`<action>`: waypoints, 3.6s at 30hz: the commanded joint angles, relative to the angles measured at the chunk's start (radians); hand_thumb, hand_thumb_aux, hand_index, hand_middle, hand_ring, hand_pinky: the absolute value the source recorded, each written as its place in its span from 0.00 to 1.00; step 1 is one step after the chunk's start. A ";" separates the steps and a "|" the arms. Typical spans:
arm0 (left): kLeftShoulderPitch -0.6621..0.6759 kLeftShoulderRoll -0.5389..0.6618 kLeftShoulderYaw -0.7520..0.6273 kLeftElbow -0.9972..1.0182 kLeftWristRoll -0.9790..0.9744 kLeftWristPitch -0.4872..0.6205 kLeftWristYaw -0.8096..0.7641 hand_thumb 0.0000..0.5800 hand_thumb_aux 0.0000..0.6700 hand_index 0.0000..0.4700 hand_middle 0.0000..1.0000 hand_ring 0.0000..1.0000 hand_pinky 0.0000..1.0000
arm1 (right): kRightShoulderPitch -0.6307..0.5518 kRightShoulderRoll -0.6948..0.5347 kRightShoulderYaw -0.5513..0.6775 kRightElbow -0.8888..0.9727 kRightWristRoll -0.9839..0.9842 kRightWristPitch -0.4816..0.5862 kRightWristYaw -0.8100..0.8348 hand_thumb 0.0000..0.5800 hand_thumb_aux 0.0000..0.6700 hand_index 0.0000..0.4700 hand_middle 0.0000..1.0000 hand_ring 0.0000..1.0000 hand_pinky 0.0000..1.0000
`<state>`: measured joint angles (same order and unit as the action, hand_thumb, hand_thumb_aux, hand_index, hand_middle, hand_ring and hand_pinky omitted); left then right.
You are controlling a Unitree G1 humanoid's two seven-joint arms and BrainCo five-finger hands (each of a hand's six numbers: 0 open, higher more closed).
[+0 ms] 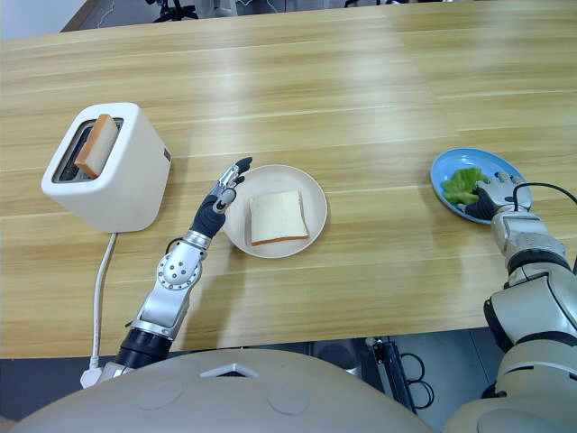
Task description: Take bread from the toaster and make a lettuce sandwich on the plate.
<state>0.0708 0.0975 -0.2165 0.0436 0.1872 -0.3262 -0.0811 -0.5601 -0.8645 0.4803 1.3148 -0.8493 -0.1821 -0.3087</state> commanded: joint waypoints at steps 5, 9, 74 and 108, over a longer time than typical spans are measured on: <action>0.009 0.009 0.005 -0.007 0.006 0.013 -0.003 0.00 0.00 0.00 0.00 0.00 0.00 | 0.021 0.021 0.013 0.009 0.018 -0.010 0.028 1.00 1.00 0.98 0.43 0.43 0.43; 0.011 0.010 0.005 -0.006 0.006 0.011 -0.003 0.00 0.00 0.00 0.00 0.00 0.00 | 0.019 0.018 0.013 0.004 0.028 -0.016 0.011 1.00 1.00 0.98 0.62 0.62 0.62; -0.065 0.004 0.087 0.084 -0.039 -0.039 0.011 0.00 0.00 0.00 0.00 0.00 0.00 | 0.246 0.319 0.070 -1.128 -0.099 -0.053 0.224 1.00 1.00 0.98 1.00 1.00 1.00; -0.059 0.020 0.081 0.099 -0.018 -0.048 0.013 0.00 0.00 0.00 0.00 0.00 0.00 | 0.424 0.311 -0.054 -1.369 0.117 -0.067 0.514 0.75 0.50 0.49 0.00 0.00 0.00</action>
<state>0.0073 0.1107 -0.1315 0.1280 0.1561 -0.3744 -0.0668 -0.1449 -0.5348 0.4676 -0.0034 -0.7613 -0.2601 0.1742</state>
